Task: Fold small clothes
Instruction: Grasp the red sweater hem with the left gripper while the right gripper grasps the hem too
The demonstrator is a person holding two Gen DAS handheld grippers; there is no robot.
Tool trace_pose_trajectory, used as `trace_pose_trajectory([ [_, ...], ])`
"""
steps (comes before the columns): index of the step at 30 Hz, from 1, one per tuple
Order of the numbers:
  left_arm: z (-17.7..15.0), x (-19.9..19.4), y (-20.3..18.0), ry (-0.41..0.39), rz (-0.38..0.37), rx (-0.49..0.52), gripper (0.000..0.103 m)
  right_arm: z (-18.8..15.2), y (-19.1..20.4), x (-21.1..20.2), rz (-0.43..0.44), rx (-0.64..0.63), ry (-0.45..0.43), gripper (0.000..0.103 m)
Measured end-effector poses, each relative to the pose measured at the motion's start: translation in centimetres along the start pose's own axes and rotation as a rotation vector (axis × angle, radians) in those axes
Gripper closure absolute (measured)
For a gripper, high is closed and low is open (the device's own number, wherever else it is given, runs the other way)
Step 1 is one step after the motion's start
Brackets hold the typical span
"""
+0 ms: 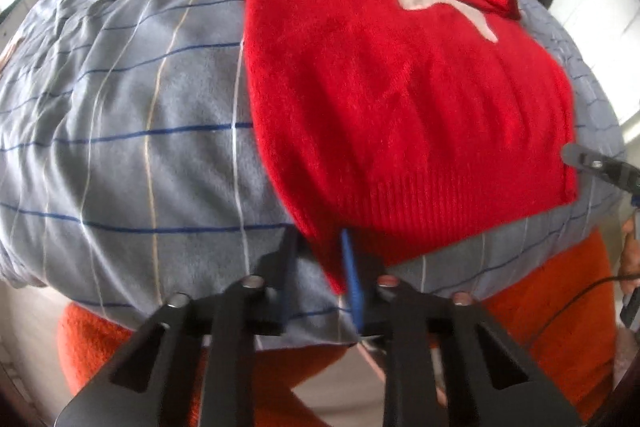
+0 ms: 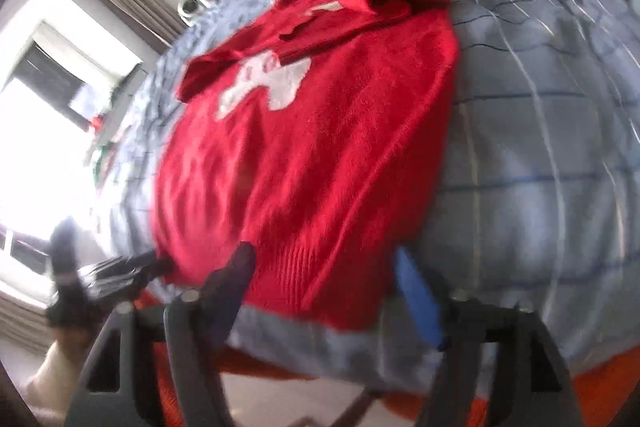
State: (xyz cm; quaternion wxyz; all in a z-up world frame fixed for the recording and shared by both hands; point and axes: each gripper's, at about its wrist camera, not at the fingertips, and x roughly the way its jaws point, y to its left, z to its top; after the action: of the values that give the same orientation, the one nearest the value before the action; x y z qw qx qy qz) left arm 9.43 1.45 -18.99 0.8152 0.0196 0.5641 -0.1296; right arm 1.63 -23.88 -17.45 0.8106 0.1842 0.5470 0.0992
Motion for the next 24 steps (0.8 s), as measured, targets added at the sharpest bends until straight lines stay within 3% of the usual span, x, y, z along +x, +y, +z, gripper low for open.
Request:
trace_pose_trajectory([
  [2, -0.7, -0.9, 0.7, -0.003, -0.002, -0.012, 0.089, -0.6, -1.7, -0.8, -0.067, 0.024, 0.004, 0.084],
  [3, -1.3, -1.3, 1.0, -0.004, 0.004, -0.019, 0.090, -1.1, -2.9, -1.5, -0.087, 0.058, 0.008, 0.090],
  [7, -2.6, -1.9, 2.7, 0.008, 0.012, -0.047, 0.089, -3.3, -7.7, -4.8, -0.173, 0.157, 0.019, 0.092],
  [8, -2.9, -2.0, 3.0, 0.004, -0.001, -0.048, 0.081, -3.7, -8.2, -5.6, -0.167, 0.159, 0.017, 0.092],
  [9, -3.0, -2.2, 3.0, -0.003, -0.029, -0.046, 0.063, -3.9, -8.2, -6.0, -0.141, 0.153, 0.012, 0.088],
  [10, -2.7, -2.0, 3.0, -0.015, -0.051, -0.046, 0.054, -4.1, -8.1, -6.4, -0.108, 0.148, 0.000, 0.087],
  [11, -2.6, -2.0, 3.0, -0.027, -0.060, -0.047, 0.044, -4.1, -7.9, -6.7, -0.063, 0.144, -0.016, 0.075],
  [13, -2.5, -2.3, 2.6, -0.046, -0.089, -0.039, 0.044, -3.8, -7.3, -6.1, 0.039, 0.136, -0.035, 0.061],
  [14, -1.7, -2.1, 2.3, -0.046, -0.102, -0.036, 0.048, -3.5, -6.7, -5.5, 0.073, 0.129, -0.042, 0.061],
  [16, -1.2, -1.6, 1.9, -0.036, -0.127, -0.035, 0.088, -2.9, -5.4, -3.5, 0.112, 0.085, -0.036, 0.061],
  [17, -0.7, -0.8, 1.6, -0.013, -0.120, -0.035, 0.101, -2.6, -4.9, -2.2, 0.120, 0.063, -0.015, 0.062],
  [18, -0.8, -0.7, 1.5, -0.007, -0.103, -0.041, 0.103, -2.4, -4.8, -1.4, 0.106, 0.057, 0.003, 0.076],
  [19, -1.0, -1.1, 1.8, -0.015, -0.097, -0.053, 0.103, -2.4, -4.9, -1.0, 0.074, 0.058, 0.017, 0.099],
  [24, -2.6, -2.9, 4.0, -0.030, -0.128, -0.079, 0.103, -2.8, -4.6, -5.0, 0.015, 0.006, 0.003, 0.099],
])
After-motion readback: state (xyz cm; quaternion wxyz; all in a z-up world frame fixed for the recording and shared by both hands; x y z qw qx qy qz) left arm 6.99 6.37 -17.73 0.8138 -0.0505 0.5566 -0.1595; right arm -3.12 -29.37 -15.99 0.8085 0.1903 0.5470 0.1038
